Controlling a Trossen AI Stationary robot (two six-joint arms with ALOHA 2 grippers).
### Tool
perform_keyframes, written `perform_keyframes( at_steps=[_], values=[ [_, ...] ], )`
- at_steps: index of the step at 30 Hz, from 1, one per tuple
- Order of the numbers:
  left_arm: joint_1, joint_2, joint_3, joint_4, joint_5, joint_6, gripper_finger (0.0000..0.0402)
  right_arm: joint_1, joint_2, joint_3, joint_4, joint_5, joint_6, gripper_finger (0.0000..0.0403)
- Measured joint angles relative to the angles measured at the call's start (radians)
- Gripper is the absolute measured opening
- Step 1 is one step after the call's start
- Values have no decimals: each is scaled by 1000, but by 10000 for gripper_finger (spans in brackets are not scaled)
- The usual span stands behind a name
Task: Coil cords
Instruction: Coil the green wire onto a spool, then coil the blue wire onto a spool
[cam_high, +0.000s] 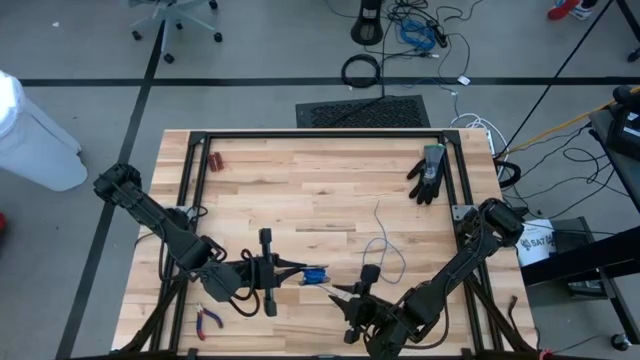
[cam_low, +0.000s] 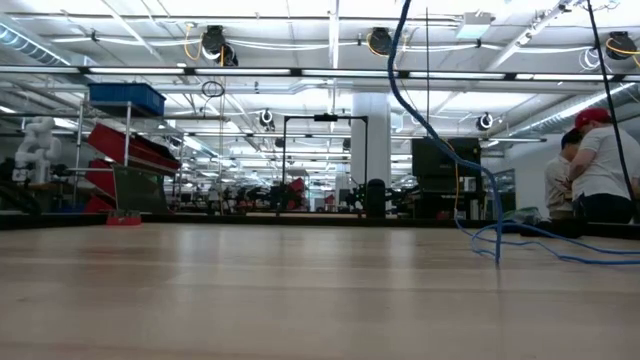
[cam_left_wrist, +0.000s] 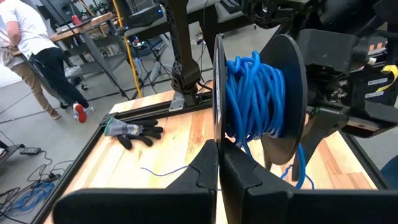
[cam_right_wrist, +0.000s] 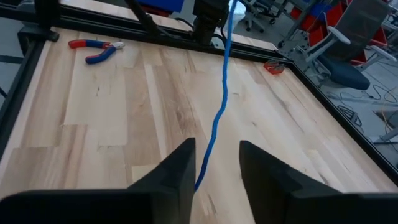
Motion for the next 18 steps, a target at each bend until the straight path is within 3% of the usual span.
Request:
perform_keyframes(
  at_steps=[5, 13, 18],
  values=[
    [0, 0, 0, 0, 0, 0, 6, -1, 0, 0, 0, 1, 0, 115],
    [0, 0, 0, -1, 0, 0, 6, -1, 0, 0, 0, 4, 0, 15],
    [0, 0, 0, -3, 0, 0, 6, 1, 0, 0, 0, 5, 2, 6]
  ],
)
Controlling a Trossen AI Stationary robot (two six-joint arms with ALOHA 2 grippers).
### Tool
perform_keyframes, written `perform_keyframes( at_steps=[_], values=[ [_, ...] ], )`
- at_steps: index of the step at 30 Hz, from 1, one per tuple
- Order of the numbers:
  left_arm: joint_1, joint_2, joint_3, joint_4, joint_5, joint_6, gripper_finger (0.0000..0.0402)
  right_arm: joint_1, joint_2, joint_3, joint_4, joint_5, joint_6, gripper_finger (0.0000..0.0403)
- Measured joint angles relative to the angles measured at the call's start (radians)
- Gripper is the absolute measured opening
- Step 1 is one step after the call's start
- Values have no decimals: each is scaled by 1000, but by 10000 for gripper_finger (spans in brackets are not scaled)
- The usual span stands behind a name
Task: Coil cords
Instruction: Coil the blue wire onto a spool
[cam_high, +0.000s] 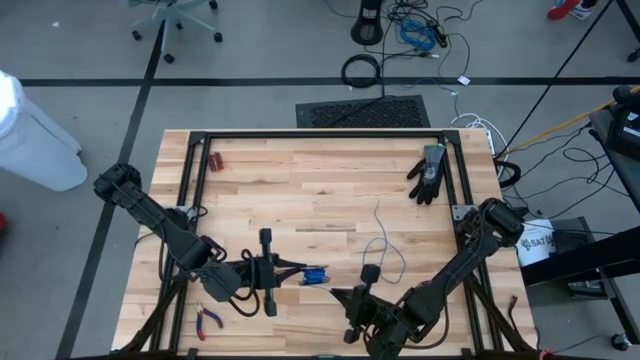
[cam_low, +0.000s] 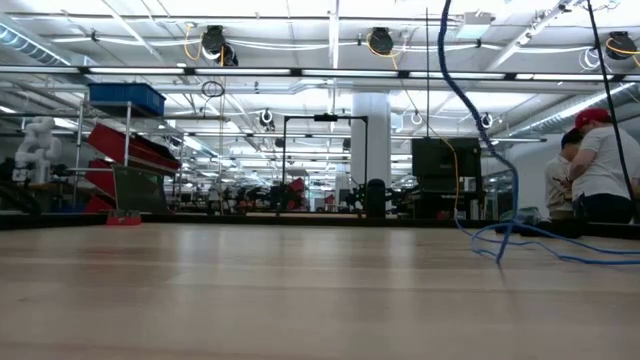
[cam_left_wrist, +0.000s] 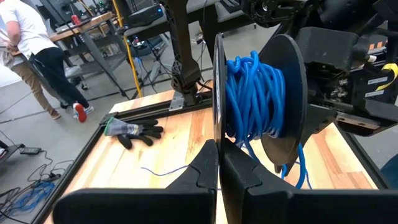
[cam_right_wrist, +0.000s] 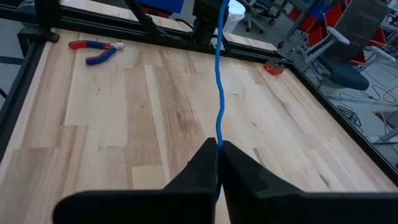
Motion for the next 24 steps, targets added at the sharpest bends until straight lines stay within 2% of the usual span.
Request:
perform_keyframes(
  at_steps=[7, 16, 24],
  values=[
    [0, 0, 0, -9, 43, 0, 6, 22, -44, 0, -3, 7, 39, 2],
    [0, 0, 0, -45, 44, -2, 6, 68, -105, 0, 1, 36, 85, 1],
    [-14, 0, 0, -68, 43, -3, 6, 145, -133, 0, -63, 28, 214, 0]
  ],
)
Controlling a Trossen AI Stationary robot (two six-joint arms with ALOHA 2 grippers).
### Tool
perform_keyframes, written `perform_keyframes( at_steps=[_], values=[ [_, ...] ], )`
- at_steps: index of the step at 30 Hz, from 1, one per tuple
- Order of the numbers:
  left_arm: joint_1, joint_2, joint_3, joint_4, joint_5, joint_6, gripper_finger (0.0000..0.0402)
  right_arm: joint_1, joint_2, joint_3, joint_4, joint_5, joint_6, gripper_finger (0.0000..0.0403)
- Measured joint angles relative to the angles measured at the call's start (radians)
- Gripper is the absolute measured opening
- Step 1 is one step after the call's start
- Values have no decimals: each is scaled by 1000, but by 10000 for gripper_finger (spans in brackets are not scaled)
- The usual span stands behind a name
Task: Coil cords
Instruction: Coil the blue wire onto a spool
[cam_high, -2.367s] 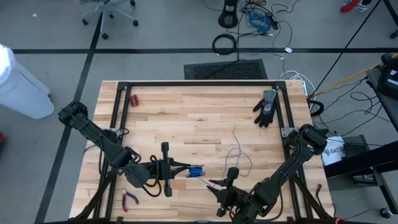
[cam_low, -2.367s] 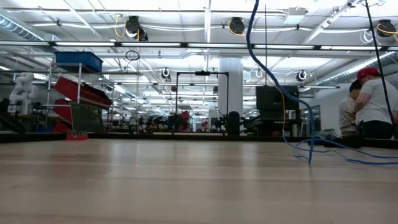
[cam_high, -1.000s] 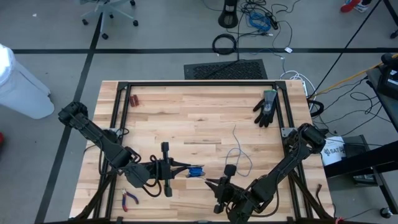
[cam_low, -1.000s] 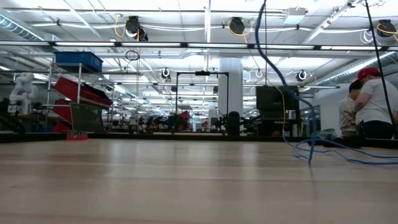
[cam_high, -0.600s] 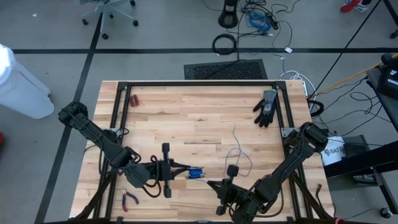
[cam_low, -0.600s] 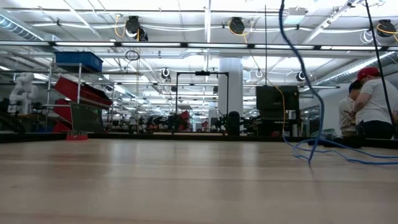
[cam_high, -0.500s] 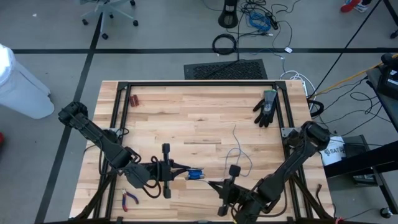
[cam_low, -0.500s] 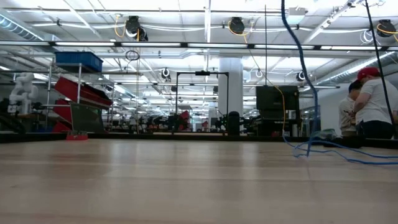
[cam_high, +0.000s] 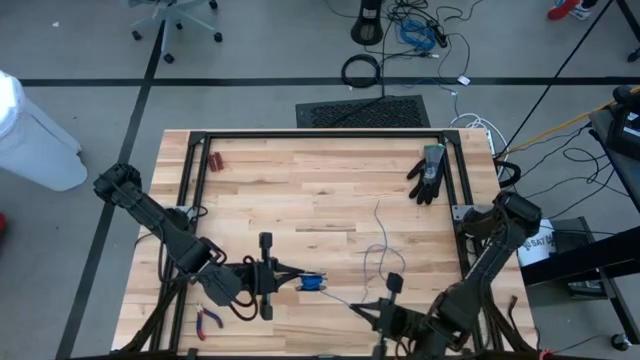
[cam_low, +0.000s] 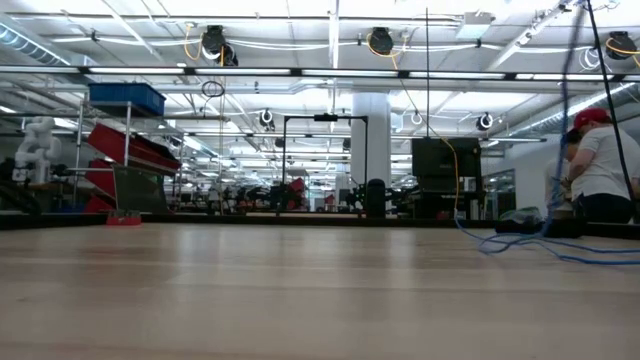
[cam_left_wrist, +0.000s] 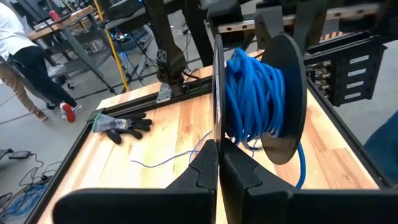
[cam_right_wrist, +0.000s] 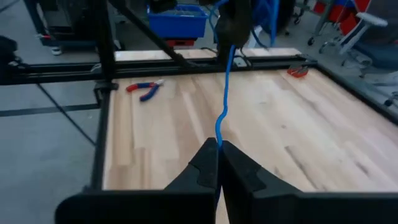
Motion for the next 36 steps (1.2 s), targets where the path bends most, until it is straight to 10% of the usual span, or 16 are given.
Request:
perform_keyframes(
  at_steps=[18, 36],
  values=[
    [-12, 0, 0, -2, -30, 3, 6, 124, -3, 0, -307, 6, 455, 0],
    [-15, 4, 0, -64, -33, 16, 6, 168, -52, 0, -265, 194, 444, 0]
  ],
)
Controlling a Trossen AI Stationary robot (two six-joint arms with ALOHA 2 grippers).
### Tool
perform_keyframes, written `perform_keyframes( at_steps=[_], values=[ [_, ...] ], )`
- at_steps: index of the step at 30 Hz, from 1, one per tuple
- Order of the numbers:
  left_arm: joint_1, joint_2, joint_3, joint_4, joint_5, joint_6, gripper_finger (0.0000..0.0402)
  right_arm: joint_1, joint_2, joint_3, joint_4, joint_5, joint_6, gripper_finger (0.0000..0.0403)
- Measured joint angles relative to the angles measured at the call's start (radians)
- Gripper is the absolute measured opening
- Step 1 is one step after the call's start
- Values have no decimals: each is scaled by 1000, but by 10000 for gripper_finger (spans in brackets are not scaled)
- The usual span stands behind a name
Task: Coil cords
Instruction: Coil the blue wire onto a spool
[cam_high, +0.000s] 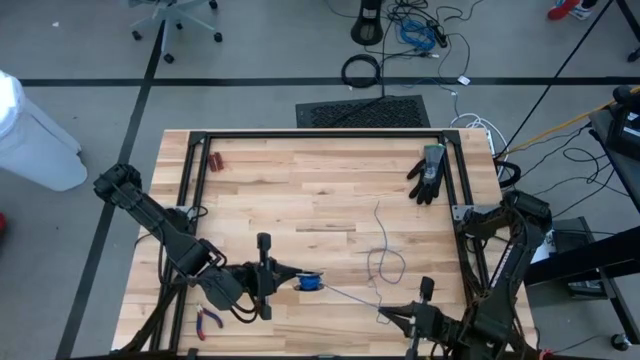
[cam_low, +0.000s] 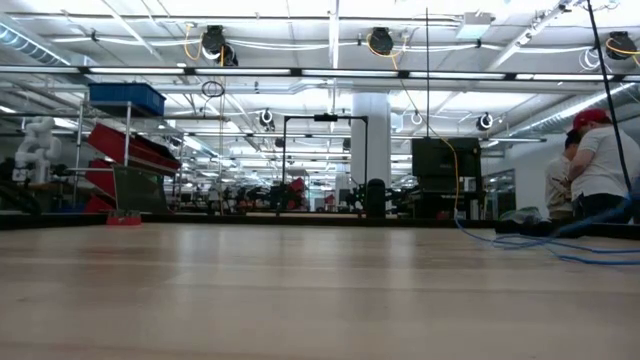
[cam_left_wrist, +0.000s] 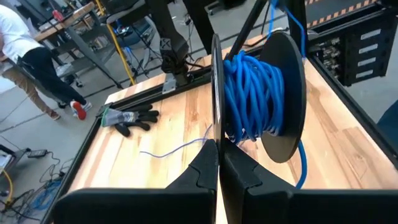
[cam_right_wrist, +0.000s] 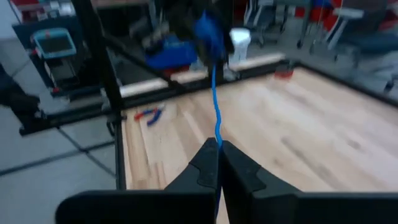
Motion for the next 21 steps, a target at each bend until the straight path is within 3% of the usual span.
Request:
perform_keyframes(
  at_steps=[11, 21],
  values=[
    [-8, 13, 0, 11, -6, 57, 6, -72, -32, 0, 303, 46, -402, 0],
    [-8, 13, 0, 12, -131, 66, 6, -143, -31, 0, 569, 34, -724, 0]
  ],
)
